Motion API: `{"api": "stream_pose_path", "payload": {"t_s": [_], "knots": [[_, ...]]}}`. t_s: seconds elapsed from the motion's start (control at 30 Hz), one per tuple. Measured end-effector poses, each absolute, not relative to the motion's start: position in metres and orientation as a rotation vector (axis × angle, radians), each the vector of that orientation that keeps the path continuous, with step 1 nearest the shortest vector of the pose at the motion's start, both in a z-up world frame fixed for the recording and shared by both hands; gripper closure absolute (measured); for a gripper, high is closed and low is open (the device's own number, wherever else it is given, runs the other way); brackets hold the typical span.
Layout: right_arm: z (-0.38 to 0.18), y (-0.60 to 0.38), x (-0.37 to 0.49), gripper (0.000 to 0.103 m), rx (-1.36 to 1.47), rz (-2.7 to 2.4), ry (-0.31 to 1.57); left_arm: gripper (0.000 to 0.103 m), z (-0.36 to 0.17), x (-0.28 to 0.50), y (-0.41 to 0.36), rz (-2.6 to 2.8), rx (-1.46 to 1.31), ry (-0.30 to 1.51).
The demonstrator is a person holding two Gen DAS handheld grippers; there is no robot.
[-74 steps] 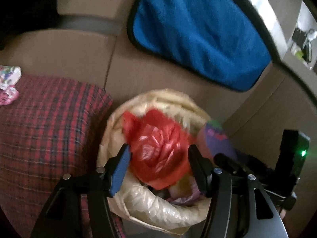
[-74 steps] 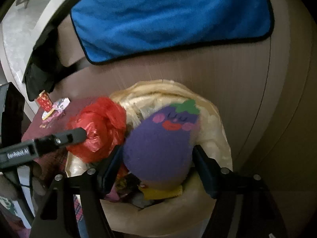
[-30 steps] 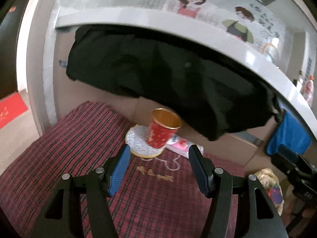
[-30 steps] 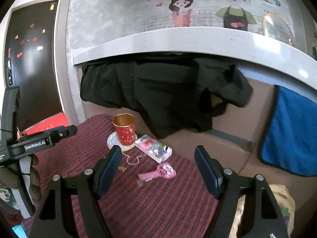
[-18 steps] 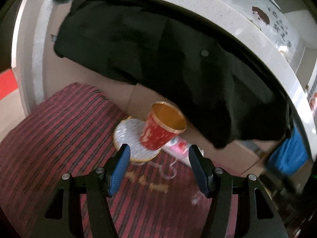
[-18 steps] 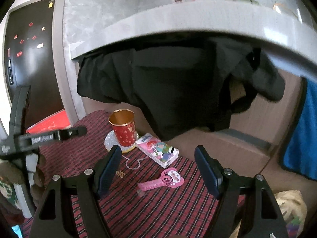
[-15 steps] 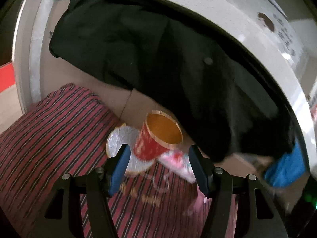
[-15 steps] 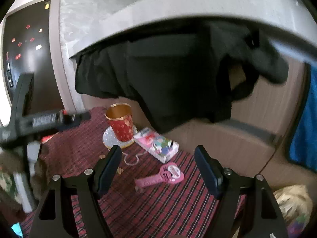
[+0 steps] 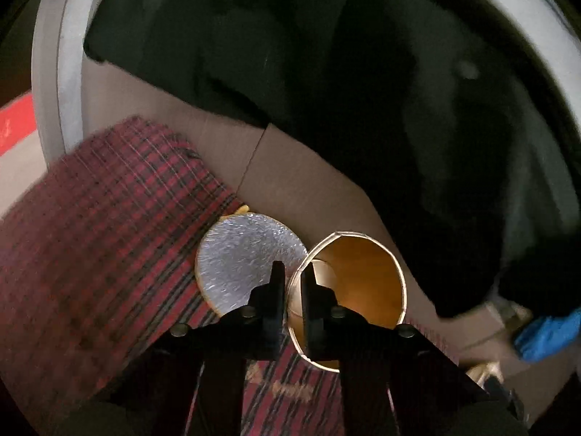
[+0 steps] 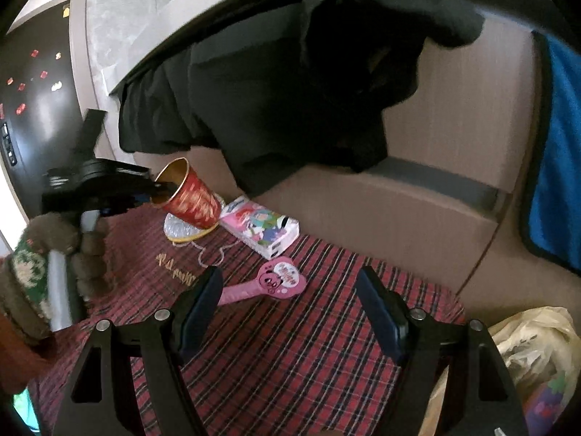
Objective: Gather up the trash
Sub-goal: 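Move both grippers back to the table toward the red cup and pink wrapper, then grasp the pink lollipop wrapper with right gripper while left grasps the red paper cup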
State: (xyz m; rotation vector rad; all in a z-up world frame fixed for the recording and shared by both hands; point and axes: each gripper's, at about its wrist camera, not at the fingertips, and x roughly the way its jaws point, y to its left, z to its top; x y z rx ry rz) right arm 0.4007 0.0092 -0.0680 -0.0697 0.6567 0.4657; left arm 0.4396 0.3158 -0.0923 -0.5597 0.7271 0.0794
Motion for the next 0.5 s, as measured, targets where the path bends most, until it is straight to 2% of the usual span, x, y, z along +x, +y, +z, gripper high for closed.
{"api": "stream_pose_path", "payload": {"t_s": [0.33, 0.5], "knots": [[-0.110, 0.063, 0.451, 0.030, -0.064, 0.389, 0.792, 0.098, -0.060, 0.329, 0.322, 0.095, -0.402, 0.596], [-0.131, 0.087, 0.474, 0.032, -0.135, 0.259, 0.839, 0.098, -0.068, 0.300, 0.330, 0.118, -0.408, 0.593]]}}
